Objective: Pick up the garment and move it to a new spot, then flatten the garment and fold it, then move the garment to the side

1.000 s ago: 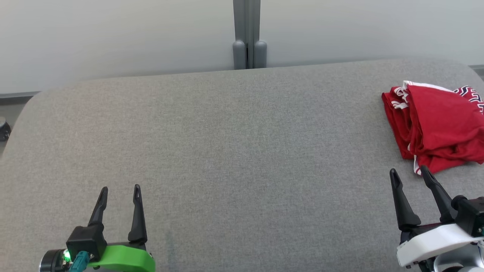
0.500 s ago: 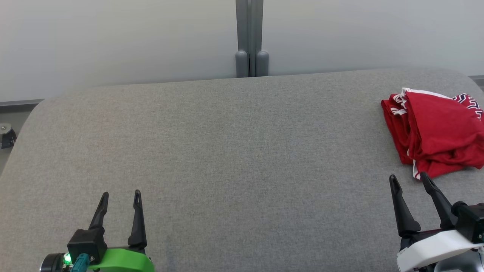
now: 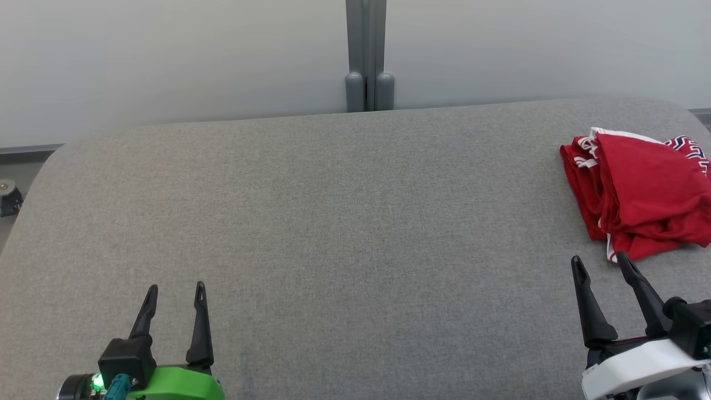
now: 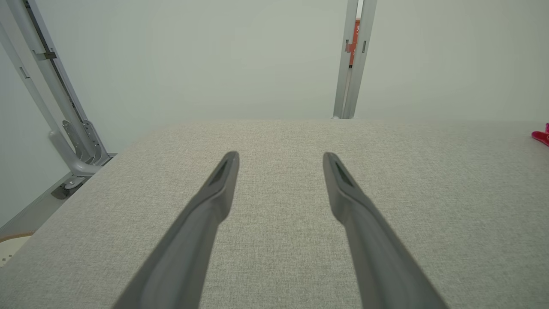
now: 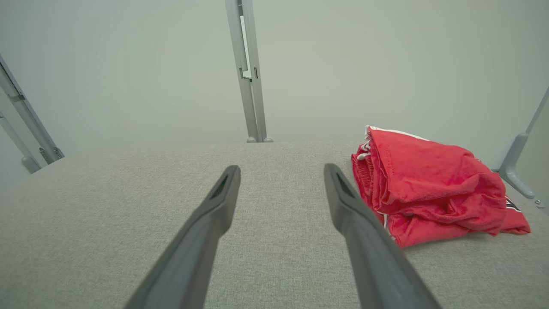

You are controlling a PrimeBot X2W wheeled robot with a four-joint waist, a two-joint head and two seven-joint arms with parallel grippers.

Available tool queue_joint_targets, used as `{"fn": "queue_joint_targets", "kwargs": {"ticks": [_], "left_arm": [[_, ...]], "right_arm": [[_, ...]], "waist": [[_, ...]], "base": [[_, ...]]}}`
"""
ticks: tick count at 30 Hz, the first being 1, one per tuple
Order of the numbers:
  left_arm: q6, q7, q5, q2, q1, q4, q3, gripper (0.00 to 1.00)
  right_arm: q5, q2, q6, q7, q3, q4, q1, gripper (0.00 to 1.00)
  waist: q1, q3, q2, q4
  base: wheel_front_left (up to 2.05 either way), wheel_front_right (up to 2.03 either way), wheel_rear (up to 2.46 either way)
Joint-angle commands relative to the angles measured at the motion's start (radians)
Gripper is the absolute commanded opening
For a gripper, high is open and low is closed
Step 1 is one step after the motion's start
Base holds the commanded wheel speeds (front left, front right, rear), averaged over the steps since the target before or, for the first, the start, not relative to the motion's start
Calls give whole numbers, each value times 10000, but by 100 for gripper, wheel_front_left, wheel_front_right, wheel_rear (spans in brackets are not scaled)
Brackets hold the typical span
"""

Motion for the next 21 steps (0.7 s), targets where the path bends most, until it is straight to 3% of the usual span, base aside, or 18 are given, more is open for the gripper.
{"fn": "queue_joint_targets", "kwargs": {"ticks": [1, 2, 6, 21], "left_arm": [[39, -64, -55, 45, -63, 20, 28, 100], [30, -63, -78, 33, -62, 23, 36, 0], [-28, 23, -230, -143, 54, 211, -6, 0], [-598, 669, -2733, -456, -253, 393, 677, 0]], "right_arm": [[33, -10, -8, -59, 5, 8, 24, 100], [47, 3, -8, -86, 5, 14, 31, 0], [173, 74, 0, -25, 46, 268, 5, 0], [3069, 87, -1, 129, 59, 1078, -592, 0]], "waist": [[0, 4, 0, 4], [0, 6, 0, 6], [0, 8, 0, 1], [0, 14, 0, -32]], "base": [[0, 0, 0], [0, 0, 0], [0, 0, 0], [0, 0, 0]]}}
